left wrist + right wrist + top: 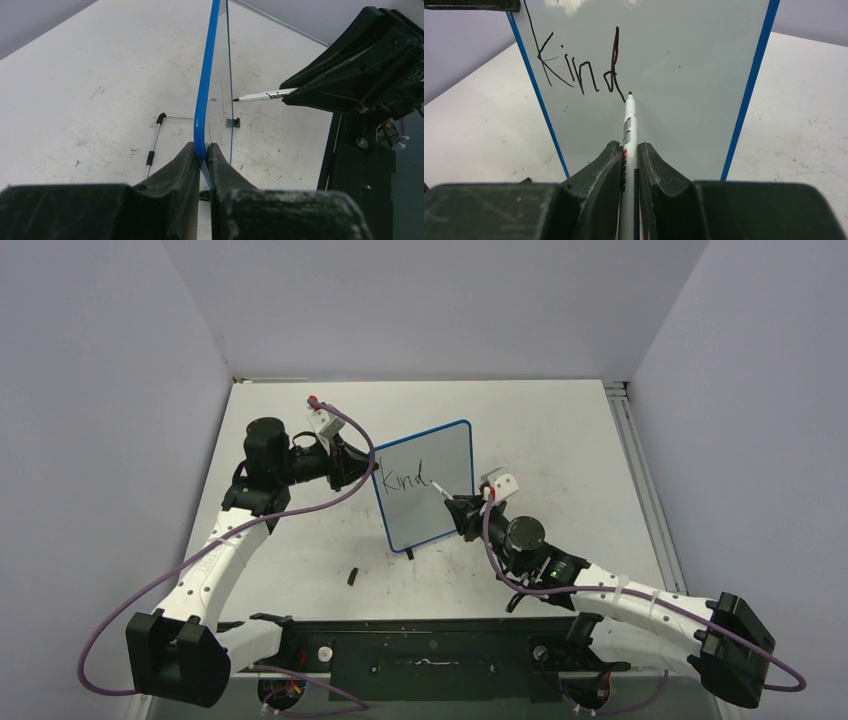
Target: Write a sentence on the whiteboard
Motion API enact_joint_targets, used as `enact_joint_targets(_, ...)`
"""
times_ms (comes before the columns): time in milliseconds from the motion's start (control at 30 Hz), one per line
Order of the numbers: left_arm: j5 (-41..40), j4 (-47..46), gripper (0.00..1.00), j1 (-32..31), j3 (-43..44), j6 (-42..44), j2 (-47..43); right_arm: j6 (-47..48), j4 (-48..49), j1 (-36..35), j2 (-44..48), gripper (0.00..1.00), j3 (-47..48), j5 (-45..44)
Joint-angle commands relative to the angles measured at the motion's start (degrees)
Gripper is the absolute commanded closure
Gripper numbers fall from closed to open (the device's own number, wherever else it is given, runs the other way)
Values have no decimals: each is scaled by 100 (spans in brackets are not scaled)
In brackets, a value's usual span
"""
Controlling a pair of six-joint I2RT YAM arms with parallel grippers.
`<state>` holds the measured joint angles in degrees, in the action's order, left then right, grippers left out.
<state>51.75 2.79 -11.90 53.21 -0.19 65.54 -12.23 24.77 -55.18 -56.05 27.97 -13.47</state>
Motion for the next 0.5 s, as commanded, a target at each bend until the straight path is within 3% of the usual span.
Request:
enact_joint_targets(0,124,372,100,-33,24,234,109,98,333,22,-67,95,219,-8)
enact_joint_targets(467,125,363,100,-32,34,230,144,216,785,84,-303,95,368,1)
